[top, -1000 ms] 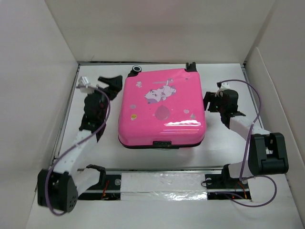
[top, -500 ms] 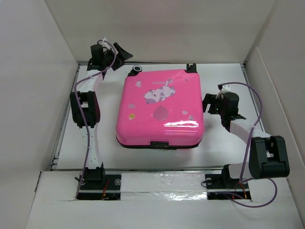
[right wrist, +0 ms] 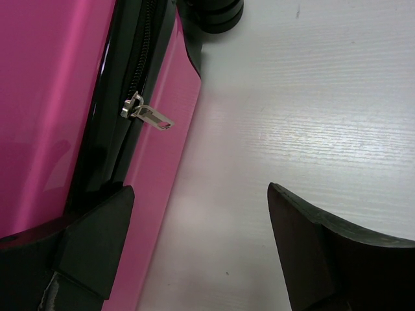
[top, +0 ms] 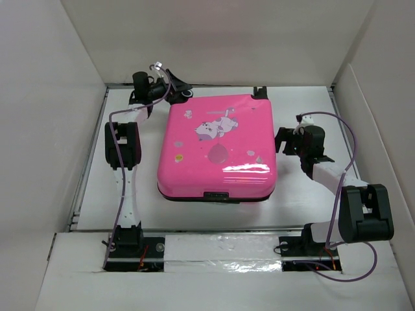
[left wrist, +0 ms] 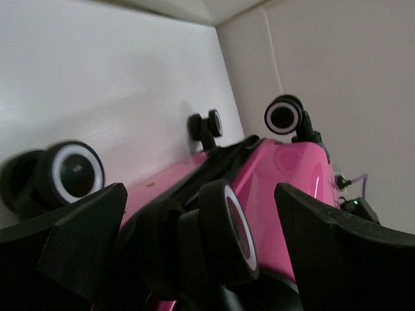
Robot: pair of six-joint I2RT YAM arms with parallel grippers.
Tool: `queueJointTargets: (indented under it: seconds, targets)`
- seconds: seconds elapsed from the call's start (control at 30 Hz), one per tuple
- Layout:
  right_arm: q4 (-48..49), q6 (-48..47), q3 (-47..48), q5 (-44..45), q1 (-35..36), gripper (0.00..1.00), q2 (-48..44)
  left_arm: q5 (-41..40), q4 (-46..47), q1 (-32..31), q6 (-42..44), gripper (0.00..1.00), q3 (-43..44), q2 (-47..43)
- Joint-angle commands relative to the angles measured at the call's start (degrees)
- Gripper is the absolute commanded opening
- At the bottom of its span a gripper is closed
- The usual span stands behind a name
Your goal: Pack the luggage
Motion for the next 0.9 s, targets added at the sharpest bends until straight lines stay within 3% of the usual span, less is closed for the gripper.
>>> queueJointTargets:
  seconds: [0.0,0.27,0.37,0.4,0.53,0.87]
  targets:
    - [2.4,0.6,0.9,-4.7,2.5,0.90,0.5,5.1,17.8,-1.7,-10.5,0.99,-4.9,-0.9]
    - [1.9,0.4,1.0,-5.0,2.5,0.91,0.3,3.7,15.2,-3.0,-9.7,0.97,-5.9,-2.4]
    - [2.2,0.5,0.8,-5.1,2.5,0.91,0.1,3.4,18.4,-3.0,-13.0,0.82,-6.0,-4.5]
    - [2.3,0.6,0.6,-5.3,2.5,0.91,-0.2,3.3,18.9,-3.0,-13.7,0.69,-5.8,-6.0]
    - [2.9,1.0,0.3,-5.6,2.5,0.91,-0.8,2.4,18.1,-3.0,-15.0,0.53,-3.0,-9.9]
    - [6.7,2.4,-1.3,-7.9,2.5,0.91,-0.7,-1.2,14.3,-4.2,-17.7,0.37,2.0,-19.5]
